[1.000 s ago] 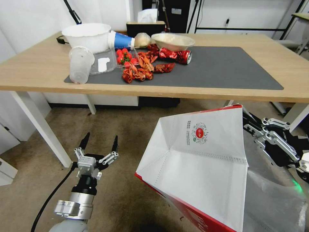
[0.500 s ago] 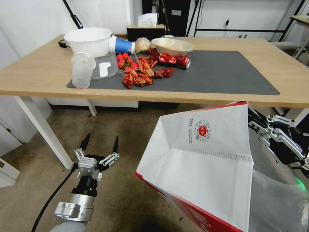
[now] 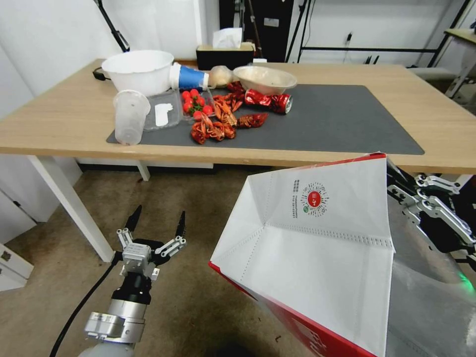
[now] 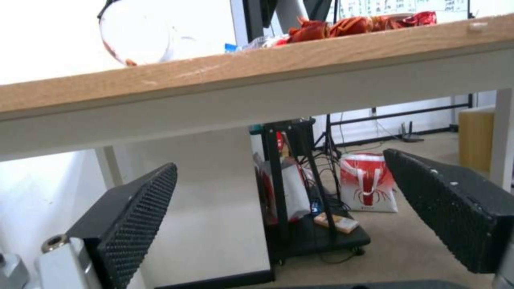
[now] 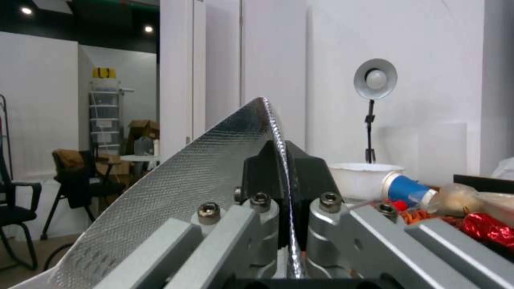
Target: Pick up the food delivery bag from the floor and place it on the table.
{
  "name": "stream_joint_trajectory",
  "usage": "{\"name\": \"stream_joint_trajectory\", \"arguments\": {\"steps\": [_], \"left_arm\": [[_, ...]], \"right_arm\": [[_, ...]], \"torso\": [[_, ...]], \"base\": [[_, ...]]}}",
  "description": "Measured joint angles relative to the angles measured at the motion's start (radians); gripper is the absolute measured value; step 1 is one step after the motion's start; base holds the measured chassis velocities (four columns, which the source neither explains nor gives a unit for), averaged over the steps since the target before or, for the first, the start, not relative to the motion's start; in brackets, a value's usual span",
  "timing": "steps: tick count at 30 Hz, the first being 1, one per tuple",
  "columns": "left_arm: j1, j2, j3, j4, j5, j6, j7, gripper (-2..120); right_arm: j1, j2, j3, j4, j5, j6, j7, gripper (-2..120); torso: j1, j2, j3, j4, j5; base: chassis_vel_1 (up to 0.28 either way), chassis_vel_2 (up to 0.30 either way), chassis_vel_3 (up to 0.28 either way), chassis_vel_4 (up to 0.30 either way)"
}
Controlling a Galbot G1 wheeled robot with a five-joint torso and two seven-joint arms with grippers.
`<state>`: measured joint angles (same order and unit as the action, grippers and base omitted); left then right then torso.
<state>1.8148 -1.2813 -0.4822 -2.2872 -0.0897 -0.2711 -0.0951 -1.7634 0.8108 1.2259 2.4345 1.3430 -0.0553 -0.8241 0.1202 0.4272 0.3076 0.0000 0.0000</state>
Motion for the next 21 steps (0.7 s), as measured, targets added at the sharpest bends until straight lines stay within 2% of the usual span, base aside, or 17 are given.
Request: {"name": "stream_joint_trajectory", "arguments": {"steps": [21], "left_arm": [[0.011, -0.001, 0.007, -0.015, 0.021, -0.003, 0.008, 97]], "right_arm": [[-0.006, -0.001, 0.028, 0.007, 0.008, 0.003, 0.002, 0]], "torso": [[0.030, 0.084, 0.054, 0.0000, 0.0000]], "base": [[0.000, 0.000, 0.000, 0.000]]}}
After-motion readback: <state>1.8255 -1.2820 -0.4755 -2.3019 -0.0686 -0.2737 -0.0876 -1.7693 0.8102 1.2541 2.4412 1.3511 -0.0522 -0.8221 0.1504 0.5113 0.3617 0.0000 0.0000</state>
